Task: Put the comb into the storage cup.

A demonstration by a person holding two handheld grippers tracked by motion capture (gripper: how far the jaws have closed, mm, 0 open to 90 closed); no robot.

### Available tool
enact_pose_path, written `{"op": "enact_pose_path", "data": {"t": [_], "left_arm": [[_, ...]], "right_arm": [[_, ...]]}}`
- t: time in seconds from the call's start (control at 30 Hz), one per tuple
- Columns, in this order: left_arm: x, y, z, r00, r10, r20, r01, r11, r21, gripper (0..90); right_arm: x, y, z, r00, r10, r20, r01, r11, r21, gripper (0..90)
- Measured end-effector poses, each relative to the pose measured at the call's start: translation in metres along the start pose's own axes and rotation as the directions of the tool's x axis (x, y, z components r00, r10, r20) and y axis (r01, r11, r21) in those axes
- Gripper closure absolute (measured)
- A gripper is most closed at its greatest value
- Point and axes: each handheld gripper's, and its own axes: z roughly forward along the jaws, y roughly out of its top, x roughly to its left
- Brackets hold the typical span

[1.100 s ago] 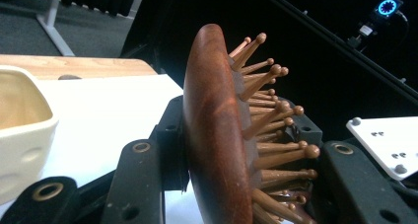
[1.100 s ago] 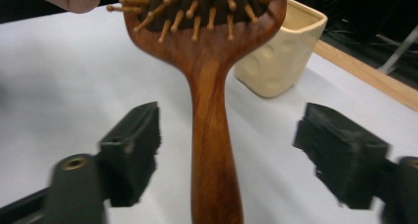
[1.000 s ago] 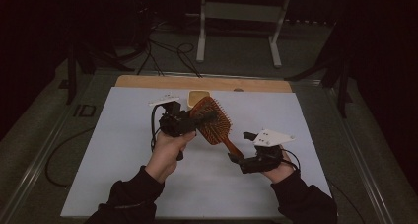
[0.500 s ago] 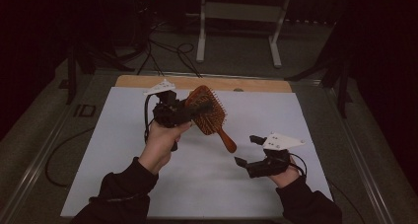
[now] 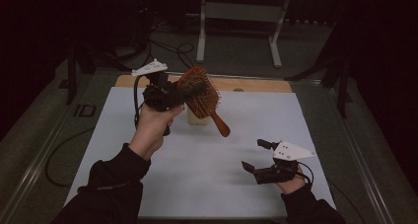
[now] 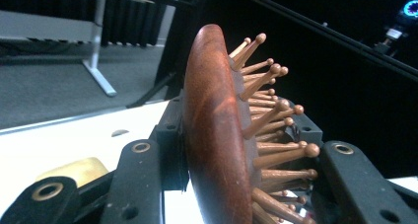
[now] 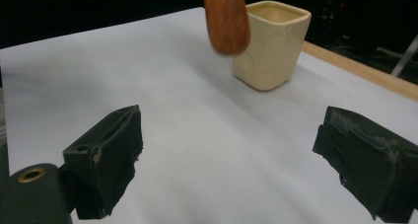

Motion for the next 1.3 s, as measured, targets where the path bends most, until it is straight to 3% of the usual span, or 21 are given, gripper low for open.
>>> {"op": "enact_pose_path", "data": {"t": [0.33, 0.73, 0.87, 1.07, 1.17, 1.3], "left_arm": [[0.012, 0.027, -0.003, 0.9979, 0.026, -0.059, -0.026, 0.9996, -0.009, 55.7], [0.022, 0.046, -0.003, 0.992, 0.036, -0.121, -0.042, 0.9982, -0.042, 55.7], [0.028, 0.05, 0.002, 0.9852, 0.046, -0.165, -0.052, 0.9981, -0.033, 55.7], [0.035, 0.053, 0.007, 0.9811, 0.037, -0.19, -0.045, 0.9983, -0.038, 55.7], [0.039, 0.053, 0.012, 0.9741, 0.047, -0.221, -0.057, 0.9977, -0.039, 55.7], [0.045, 0.052, 0.016, 0.9731, 0.047, -0.226, -0.055, 0.9979, -0.033, 55.7]], "right_arm": [[0.0, -0.007, -0.003, 0.9991, -0.04, 0.013, 0.04, 0.999, -0.014, 9.5], [-0.003, -0.01, -0.002, 0.9996, -0.028, -0.003, 0.028, 0.999, -0.035, 9.5], [-0.003, -0.01, -0.002, 0.9995, -0.031, -0.002, 0.031, 0.999, -0.032, 9.6], [-0.003, -0.011, -0.001, 0.9997, -0.025, -0.008, 0.024, 0.999, -0.028, 9.6], [-0.003, -0.011, -0.001, 0.9996, -0.026, -0.009, 0.025, 0.999, -0.029, 9.6], [-0.003, -0.011, -0.001, 0.9994, -0.031, -0.012, 0.031, 0.999, -0.03, 9.6]]}}
